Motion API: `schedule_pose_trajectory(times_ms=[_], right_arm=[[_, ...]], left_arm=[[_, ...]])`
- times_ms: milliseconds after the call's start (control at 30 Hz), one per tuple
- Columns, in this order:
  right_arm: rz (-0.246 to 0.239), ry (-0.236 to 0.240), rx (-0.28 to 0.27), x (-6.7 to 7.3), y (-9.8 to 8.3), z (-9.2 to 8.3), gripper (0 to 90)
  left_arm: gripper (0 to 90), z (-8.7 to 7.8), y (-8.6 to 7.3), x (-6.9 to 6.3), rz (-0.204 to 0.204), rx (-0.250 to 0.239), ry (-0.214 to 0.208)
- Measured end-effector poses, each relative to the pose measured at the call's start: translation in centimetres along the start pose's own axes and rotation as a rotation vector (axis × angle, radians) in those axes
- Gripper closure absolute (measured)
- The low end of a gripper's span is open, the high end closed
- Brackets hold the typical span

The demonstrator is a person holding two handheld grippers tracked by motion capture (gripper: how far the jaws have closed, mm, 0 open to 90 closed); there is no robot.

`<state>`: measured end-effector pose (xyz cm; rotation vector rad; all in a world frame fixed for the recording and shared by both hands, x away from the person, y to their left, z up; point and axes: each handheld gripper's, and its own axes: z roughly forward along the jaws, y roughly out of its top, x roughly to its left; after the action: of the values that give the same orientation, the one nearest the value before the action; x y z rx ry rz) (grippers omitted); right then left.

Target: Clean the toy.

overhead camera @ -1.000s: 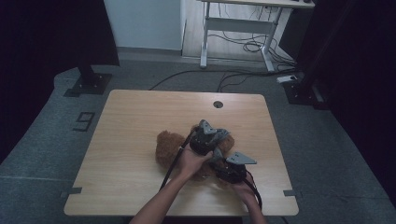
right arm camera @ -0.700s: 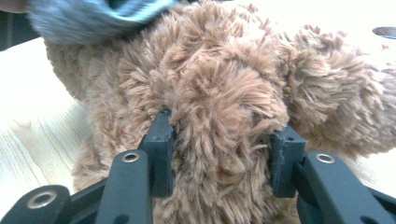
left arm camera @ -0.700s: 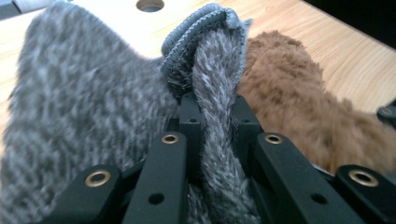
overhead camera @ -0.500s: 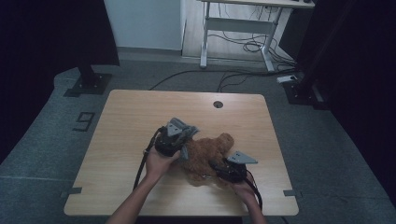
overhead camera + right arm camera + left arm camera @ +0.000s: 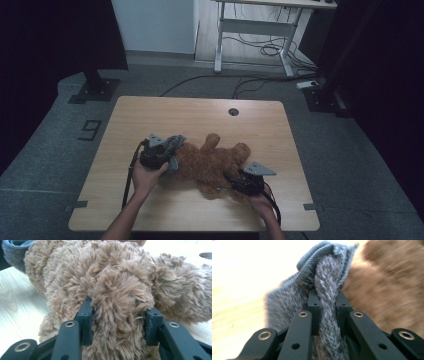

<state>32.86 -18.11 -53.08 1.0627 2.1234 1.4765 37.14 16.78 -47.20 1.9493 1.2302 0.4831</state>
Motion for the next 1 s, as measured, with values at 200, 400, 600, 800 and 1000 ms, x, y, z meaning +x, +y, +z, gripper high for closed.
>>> schedule_pose_trajectory(times_ms=[200, 400, 600, 800, 1000], right_arm=[[0.004, 0.008, -0.002, -0.1, 0.0, 0.0, 53.6], [0.001, 0.002, -0.008, -0.1, 0.0, 0.0, 53.5], [-0.035, -0.026, -0.012, -0.2, 0.2, 0.3, 54.5], [-0.060, -0.071, -0.021, -0.6, 0.9, 1.3, 55.6], [-0.076, -0.092, -0.037, -1.5, 1.3, 2.2, 56.1]], left_arm=[[78.7, 2.1, -2.7, 1.3, -0.068, 0.079, -0.039], [78.8, 2.2, -2.3, 1.7, -0.073, 0.089, -0.037], [78.5, -0.3, 2.0, 0.6, -0.013, -0.001, -0.014], [78.1, -0.2, 5.9, -2.3, 0.036, -0.074, -0.047], [77.7, 3.1, 8.3, -4.8, 0.113, -0.037, -0.062]])
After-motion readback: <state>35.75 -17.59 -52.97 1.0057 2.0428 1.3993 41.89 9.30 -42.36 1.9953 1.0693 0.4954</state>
